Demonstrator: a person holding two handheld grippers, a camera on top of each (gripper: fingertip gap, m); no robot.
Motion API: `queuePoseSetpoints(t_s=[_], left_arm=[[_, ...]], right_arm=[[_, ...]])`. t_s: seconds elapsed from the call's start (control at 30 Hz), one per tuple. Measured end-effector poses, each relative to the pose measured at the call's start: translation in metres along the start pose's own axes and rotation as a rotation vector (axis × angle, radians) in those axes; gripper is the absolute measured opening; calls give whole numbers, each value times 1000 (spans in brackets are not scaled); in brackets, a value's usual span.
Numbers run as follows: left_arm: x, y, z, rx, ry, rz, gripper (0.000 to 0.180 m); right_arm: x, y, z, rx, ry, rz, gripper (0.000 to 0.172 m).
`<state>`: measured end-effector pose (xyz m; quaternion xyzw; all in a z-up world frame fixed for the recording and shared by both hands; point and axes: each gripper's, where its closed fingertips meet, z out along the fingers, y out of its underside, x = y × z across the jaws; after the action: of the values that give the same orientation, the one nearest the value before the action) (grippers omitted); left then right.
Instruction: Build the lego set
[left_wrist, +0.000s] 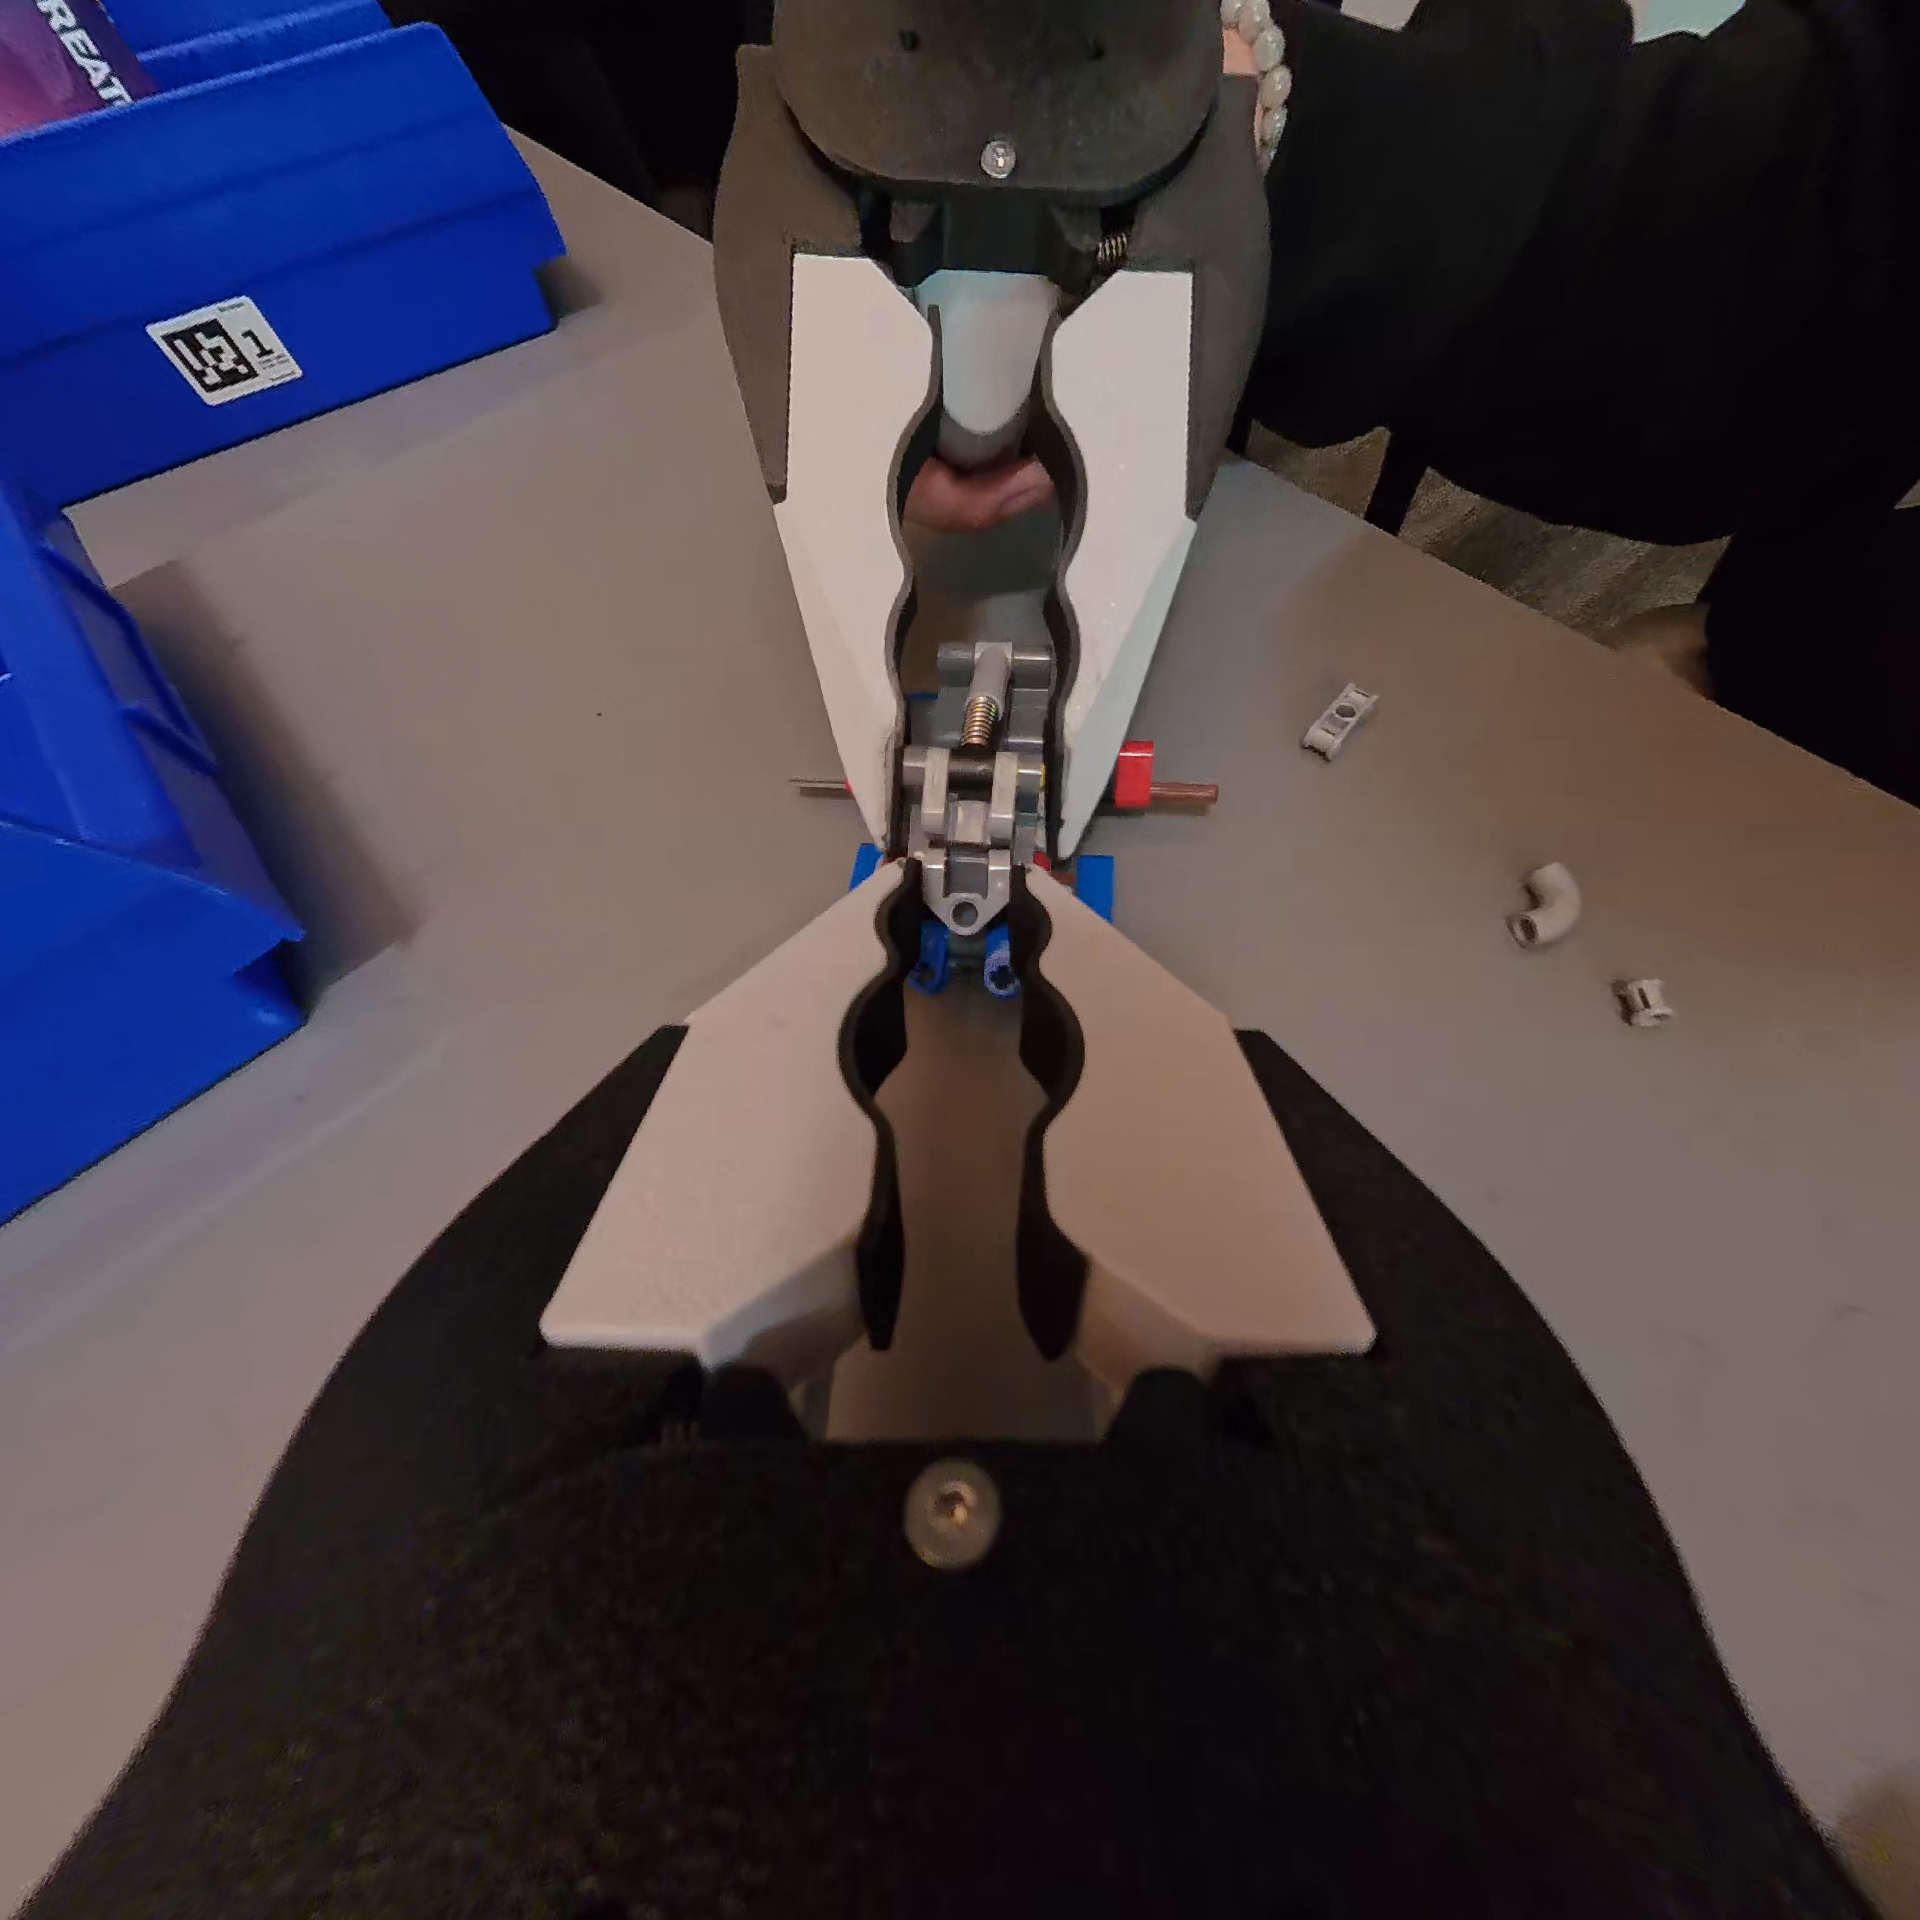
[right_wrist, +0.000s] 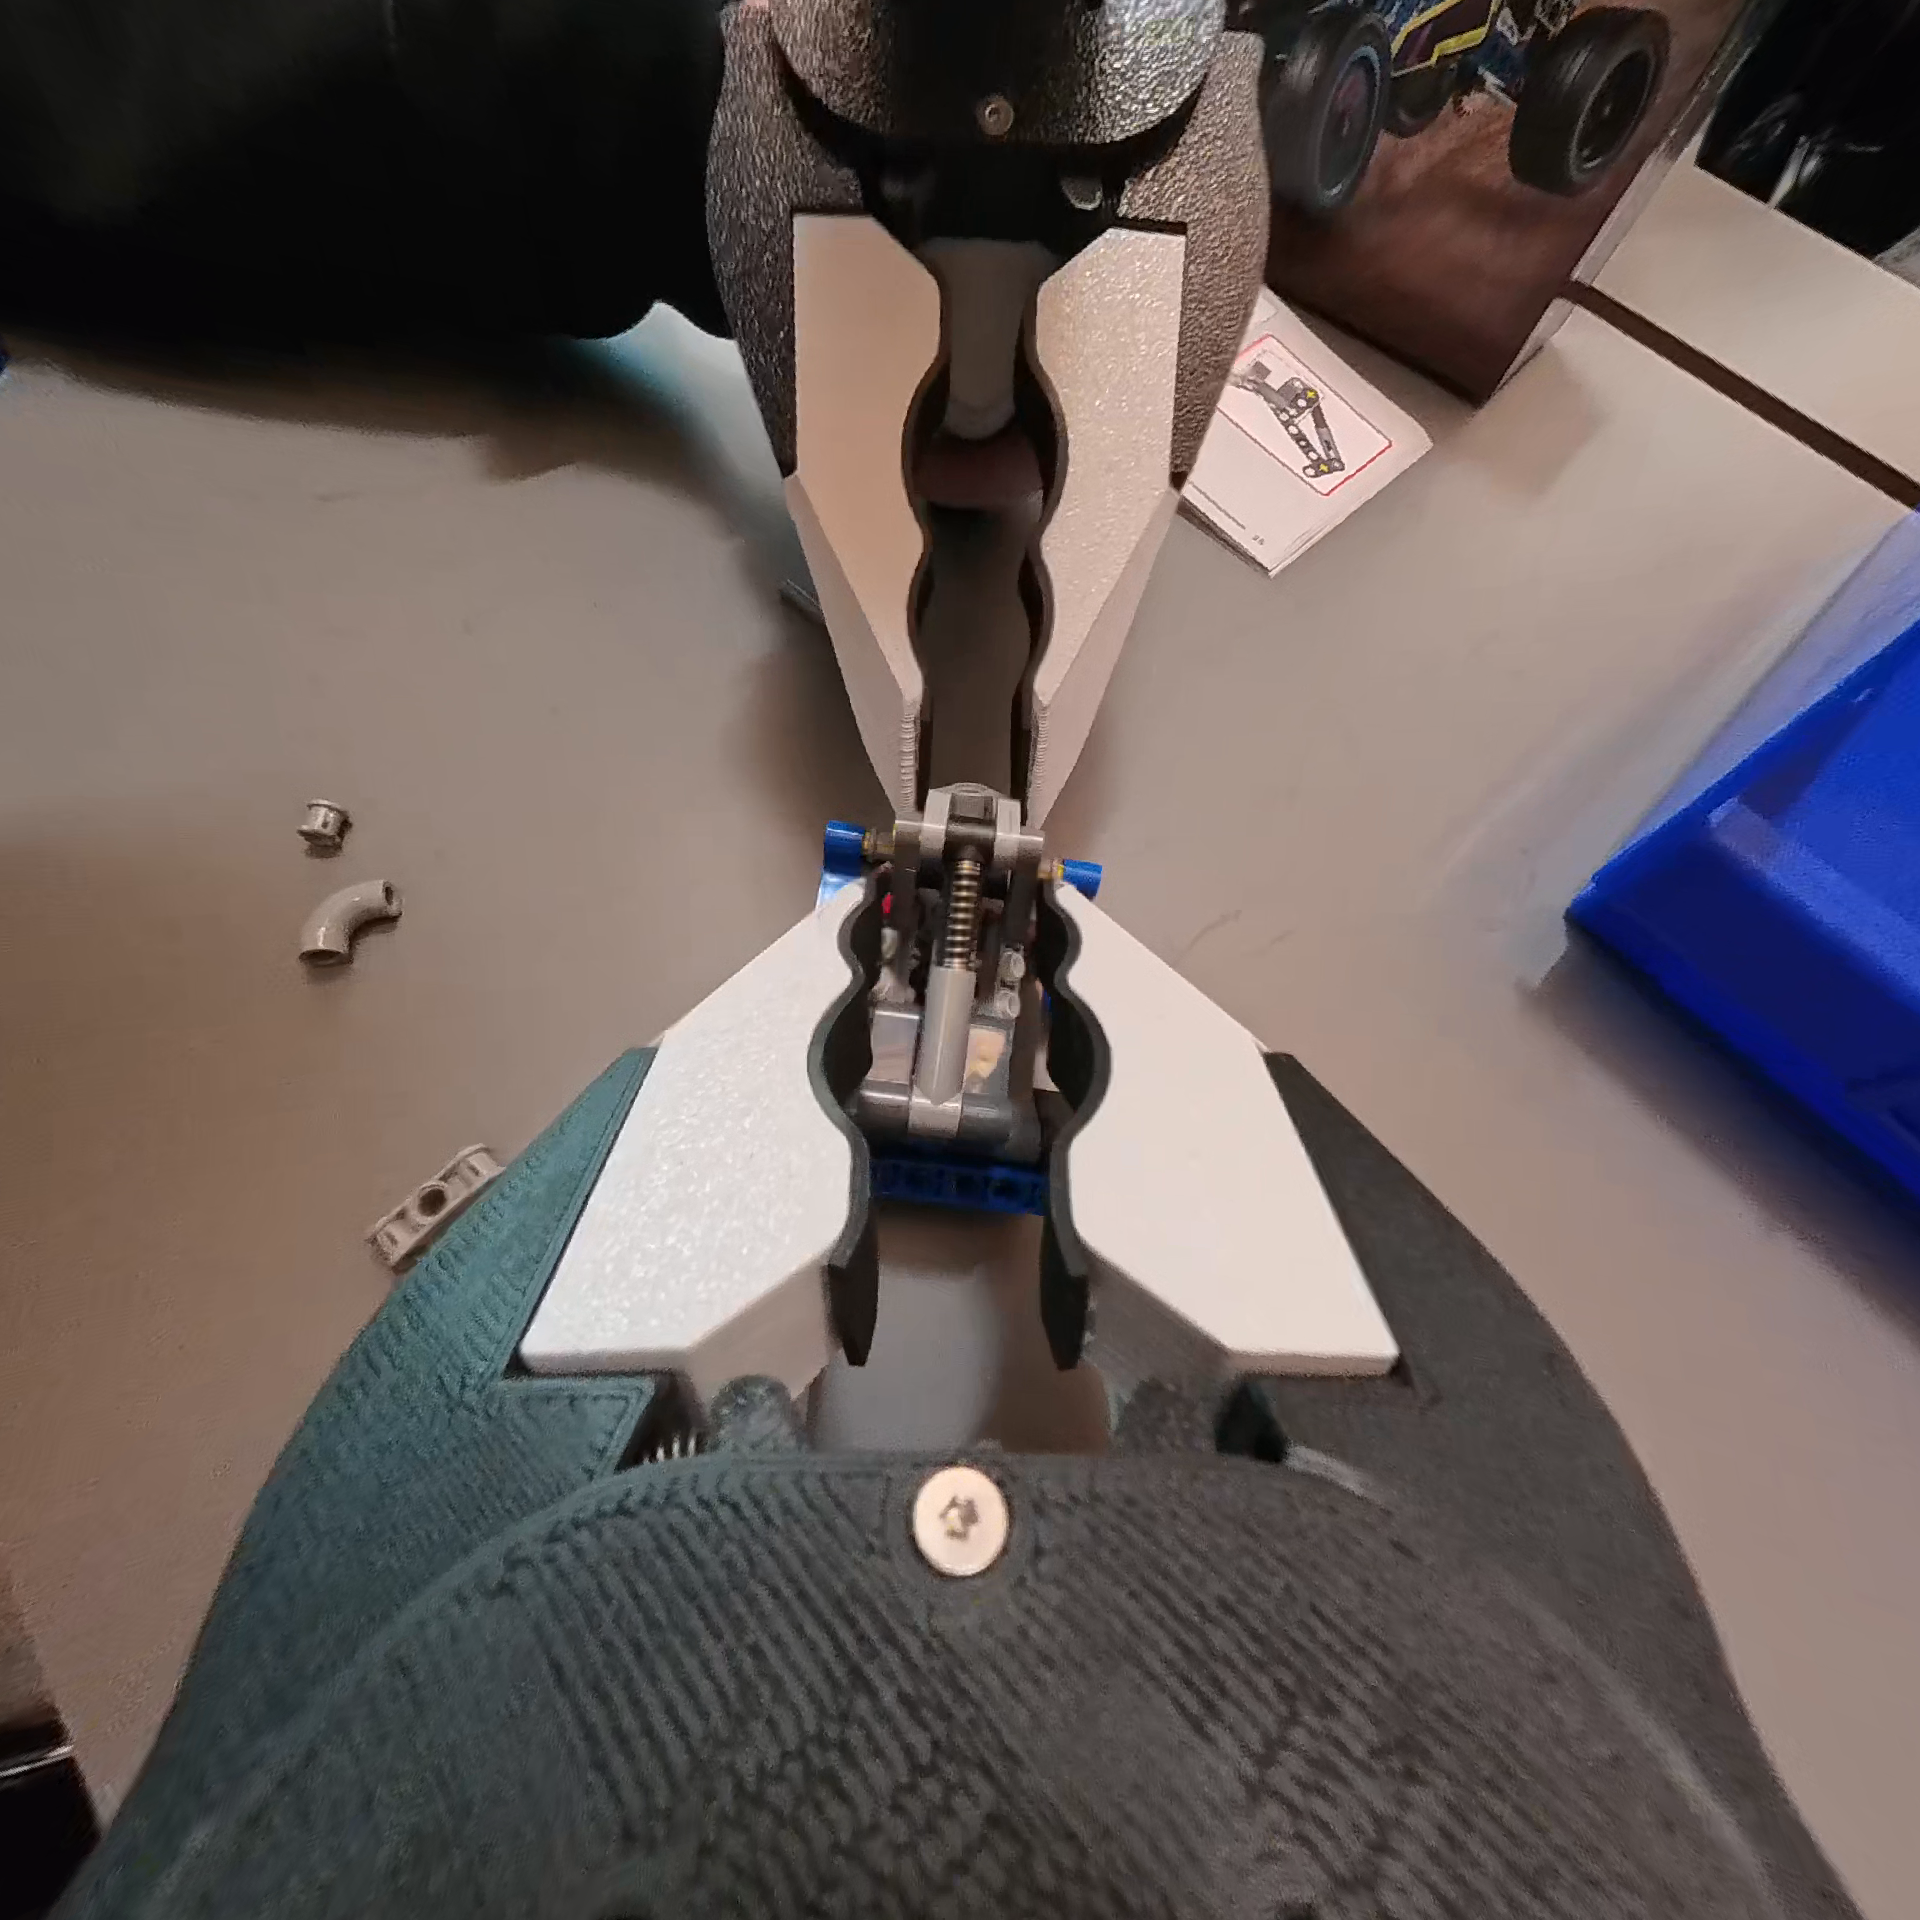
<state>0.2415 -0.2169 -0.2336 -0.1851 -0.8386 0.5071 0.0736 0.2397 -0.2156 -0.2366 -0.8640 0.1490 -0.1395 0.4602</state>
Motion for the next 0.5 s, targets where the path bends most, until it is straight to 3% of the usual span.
queuePoseSetpoints(t_s=[0.17,0.23,0.5], left_arm=[[0,0,1,-3,5,6,12],[0,0,1,-2,1,5,12],[1,0,2,-5,4,18,12]], right_arm=[[1,3,6,-15,12,6,34],[-1,1,6,-9,2,3,26],[0,-4,2,45,-19,41,23]])
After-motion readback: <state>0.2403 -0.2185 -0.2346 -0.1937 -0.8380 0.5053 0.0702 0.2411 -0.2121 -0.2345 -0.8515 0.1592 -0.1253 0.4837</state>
